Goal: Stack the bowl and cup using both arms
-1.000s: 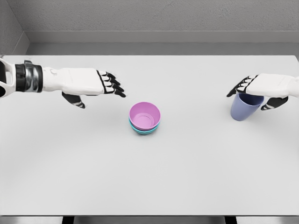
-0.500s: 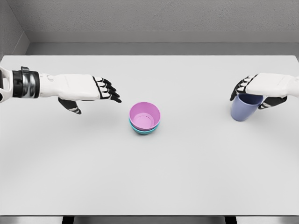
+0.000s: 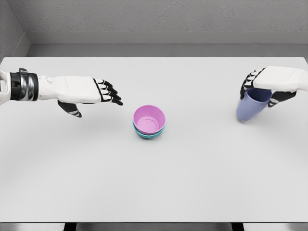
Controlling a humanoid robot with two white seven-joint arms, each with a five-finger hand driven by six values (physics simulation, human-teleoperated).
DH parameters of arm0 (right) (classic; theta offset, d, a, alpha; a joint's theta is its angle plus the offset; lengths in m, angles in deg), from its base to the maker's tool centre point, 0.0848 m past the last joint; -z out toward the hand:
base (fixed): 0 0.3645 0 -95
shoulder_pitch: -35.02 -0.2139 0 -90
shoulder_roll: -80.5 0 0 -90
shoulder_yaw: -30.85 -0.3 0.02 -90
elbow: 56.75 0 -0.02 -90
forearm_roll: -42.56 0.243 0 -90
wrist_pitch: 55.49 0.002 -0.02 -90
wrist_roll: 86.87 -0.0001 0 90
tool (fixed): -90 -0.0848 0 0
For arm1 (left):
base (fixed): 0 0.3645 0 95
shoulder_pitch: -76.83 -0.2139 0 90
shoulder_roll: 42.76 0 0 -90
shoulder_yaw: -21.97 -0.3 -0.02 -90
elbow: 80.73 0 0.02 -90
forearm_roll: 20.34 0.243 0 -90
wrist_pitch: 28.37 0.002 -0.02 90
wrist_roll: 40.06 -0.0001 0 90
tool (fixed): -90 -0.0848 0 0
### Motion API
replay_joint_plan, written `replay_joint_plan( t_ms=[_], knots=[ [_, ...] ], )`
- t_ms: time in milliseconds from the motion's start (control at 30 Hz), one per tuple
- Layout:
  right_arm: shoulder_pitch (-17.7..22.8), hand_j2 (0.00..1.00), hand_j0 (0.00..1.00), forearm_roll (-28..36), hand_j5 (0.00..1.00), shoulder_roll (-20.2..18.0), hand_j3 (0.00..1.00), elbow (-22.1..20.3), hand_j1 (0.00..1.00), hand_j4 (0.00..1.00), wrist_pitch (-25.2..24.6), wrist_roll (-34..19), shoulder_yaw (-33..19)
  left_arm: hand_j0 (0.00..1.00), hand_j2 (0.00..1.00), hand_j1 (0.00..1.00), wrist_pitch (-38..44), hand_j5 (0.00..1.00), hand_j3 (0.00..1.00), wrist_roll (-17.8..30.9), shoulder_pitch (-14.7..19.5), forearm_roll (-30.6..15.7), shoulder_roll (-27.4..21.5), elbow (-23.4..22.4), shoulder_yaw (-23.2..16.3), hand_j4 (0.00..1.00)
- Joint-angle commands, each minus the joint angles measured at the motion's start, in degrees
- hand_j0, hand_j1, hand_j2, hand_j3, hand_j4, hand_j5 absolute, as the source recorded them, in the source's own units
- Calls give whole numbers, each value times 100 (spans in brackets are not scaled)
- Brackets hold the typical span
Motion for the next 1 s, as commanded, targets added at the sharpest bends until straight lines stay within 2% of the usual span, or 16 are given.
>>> replay_joint_plan(
  t_ms=[0,67,333,533,633,833,967],
  knots=[
    [-9,55,55,63,55,-4,55,-86,55,55,-15,3,-13,100,100,100,12,100,100,-2,0,-30,-6,9,6,100],
    [-61,55,55,160,55,-4,55,-112,55,55,-15,3,-13,100,100,100,12,100,100,-2,0,-30,-14,0,14,100],
    [-132,55,55,309,55,84,55,-754,55,55,-15,3,-224,100,100,100,12,100,100,-2,0,-30,-14,0,6,100],
    [-202,55,55,380,55,137,55,-1052,55,55,-15,3,-339,100,100,100,12,100,100,-2,0,-30,-14,9,14,100],
    [-229,55,55,380,55,286,55,-1131,55,55,-15,3,-330,100,100,100,12,100,100,-2,0,-30,-14,9,6,100],
    [-308,55,55,380,55,480,55,-1597,55,55,-15,3,-260,100,100,100,12,100,100,-2,0,-30,-23,9,6,100],
    [-395,55,55,380,55,603,55,-1650,55,55,-15,3,-101,100,100,100,12,100,100,-2,0,-30,-23,9,6,100]
  ],
)
